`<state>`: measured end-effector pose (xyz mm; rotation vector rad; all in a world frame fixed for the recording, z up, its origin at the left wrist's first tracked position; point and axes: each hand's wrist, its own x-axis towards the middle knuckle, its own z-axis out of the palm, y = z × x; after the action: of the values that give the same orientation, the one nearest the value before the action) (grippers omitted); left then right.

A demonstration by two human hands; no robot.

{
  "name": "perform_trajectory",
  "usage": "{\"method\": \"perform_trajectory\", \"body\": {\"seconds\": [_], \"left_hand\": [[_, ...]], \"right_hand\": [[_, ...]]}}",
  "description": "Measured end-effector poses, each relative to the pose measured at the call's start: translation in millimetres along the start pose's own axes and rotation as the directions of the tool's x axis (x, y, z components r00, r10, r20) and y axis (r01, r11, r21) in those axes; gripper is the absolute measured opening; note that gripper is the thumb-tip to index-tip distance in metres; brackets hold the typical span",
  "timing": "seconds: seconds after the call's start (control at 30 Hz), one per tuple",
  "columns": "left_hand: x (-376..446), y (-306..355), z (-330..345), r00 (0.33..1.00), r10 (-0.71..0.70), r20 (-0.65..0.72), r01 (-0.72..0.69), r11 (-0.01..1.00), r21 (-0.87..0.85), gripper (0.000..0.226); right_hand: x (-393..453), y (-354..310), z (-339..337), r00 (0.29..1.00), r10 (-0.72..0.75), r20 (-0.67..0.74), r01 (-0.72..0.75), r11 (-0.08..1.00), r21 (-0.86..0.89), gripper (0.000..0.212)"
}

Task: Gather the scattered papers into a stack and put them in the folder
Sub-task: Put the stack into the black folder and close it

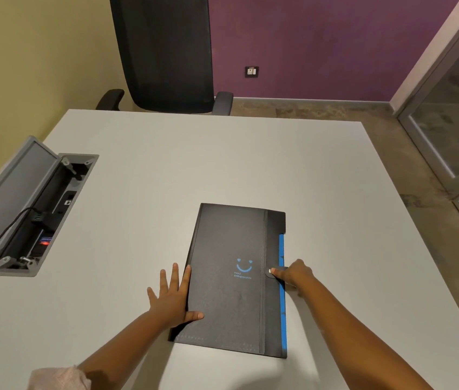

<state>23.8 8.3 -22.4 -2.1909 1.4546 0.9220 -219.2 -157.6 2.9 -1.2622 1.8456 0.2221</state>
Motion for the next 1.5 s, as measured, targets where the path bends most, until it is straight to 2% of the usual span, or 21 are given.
{"method": "perform_trajectory", "body": {"seconds": [0.13,0.23,0.33,0.5,0.6,0.67,0.73,0.83,0.97,1.1,1.17,1.2,1.23,1.27,1.3,1.33,1.37,1.4,1.5], "left_hand": [[-2,-2,1,0.999,0.004,-0.042,-0.005,1.000,-0.022,0.125],[-6,-2,1,0.996,0.001,-0.090,-0.008,0.997,-0.078,0.129],[-10,-2,4,0.983,-0.013,-0.184,-0.024,0.980,-0.200,0.131],[-18,3,14,0.957,-0.039,-0.286,-0.044,0.959,-0.279,0.119],[-21,3,11,0.954,-0.056,-0.295,-0.033,0.957,-0.287,0.112],[-22,4,8,0.953,-0.064,-0.297,-0.032,0.950,-0.309,0.109],[-25,7,4,0.949,-0.080,-0.305,-0.039,0.930,-0.365,0.104],[-29,7,-2,0.928,-0.133,-0.349,-0.069,0.857,-0.511,0.091],[-38,6,-1,0.931,-0.173,-0.322,-0.128,0.672,-0.730,0.068],[-47,10,-8,0.942,-0.232,-0.244,-0.105,0.486,-0.868,0.053],[-47,10,-16,0.931,-0.316,-0.185,-0.076,0.328,-0.942,0.051],[-49,12,-20,0.914,-0.389,-0.115,-0.032,0.212,-0.977,0.059],[-51,18,-23,0.896,-0.443,0.001,0.025,0.047,-0.999,0.061],[-55,27,-26,0.898,-0.421,0.129,0.059,-0.174,-0.983,0.055],[-58,38,-33,0.924,-0.299,0.240,0.089,-0.441,-0.893,0.045],[-60,51,-41,0.953,-0.110,0.283,0.139,-0.670,-0.730,0.036],[-62,64,-49,0.970,0.039,0.240,0.175,-0.796,-0.579,0.029],[-63,72,-58,0.982,0.094,0.166,0.164,-0.860,-0.483,0.027],[-59,67,-81,0.995,-0.047,0.086,-0.003,-0.896,-0.445,0.035]], "right_hand": [[-12,3,7,0.999,-0.006,-0.051,0.007,1.000,0.027,0.085],[-25,13,16,0.992,-0.080,-0.100,0.067,0.990,-0.125,0.083],[-38,24,24,0.993,-0.097,-0.061,0.086,0.982,-0.166,0.081],[-53,39,38,0.992,-0.107,0.060,0.111,0.992,-0.059,0.063],[-59,42,39,0.980,-0.148,0.130,0.126,0.979,0.162,0.035],[-59,45,37,0.980,-0.184,0.075,0.164,0.964,0.210,0.041],[-62,47,37,0.969,-0.237,-0.066,0.245,0.954,0.175,0.045],[-72,43,34,0.933,-0.273,-0.237,0.322,0.924,0.205,0.032],[-77,30,23,0.934,-0.292,-0.205,0.356,0.802,0.480,0.020],[-86,3,9,0.917,-0.339,-0.209,0.396,0.728,0.559,0.019],[-93,-15,3,0.898,-0.373,-0.234,0.437,0.688,0.580,0.019],[-97,-23,0,0.892,-0.383,-0.241,0.448,0.671,0.591,0.019],[-100,-30,-2,0.888,-0.388,-0.246,0.454,0.656,0.603,0.019],[-102,-37,-4,0.886,-0.392,-0.247,0.455,0.641,0.618,0.019],[-104,-43,-4,0.882,-0.405,-0.240,0.459,0.629,0.627,0.019],[-106,-48,-4,0.875,-0.425,-0.233,0.468,0.620,0.629,0.019],[-108,-52,-4,0.864,-0.449,-0.228,0.484,0.615,0.623,0.019],[-108,-56,-3,0.850,-0.480,-0.217,0.502,0.613,0.611,0.019],[-109,-70,-2,0.830,-0.549,-0.103,0.504,0.656,0.562,0.017]]}}
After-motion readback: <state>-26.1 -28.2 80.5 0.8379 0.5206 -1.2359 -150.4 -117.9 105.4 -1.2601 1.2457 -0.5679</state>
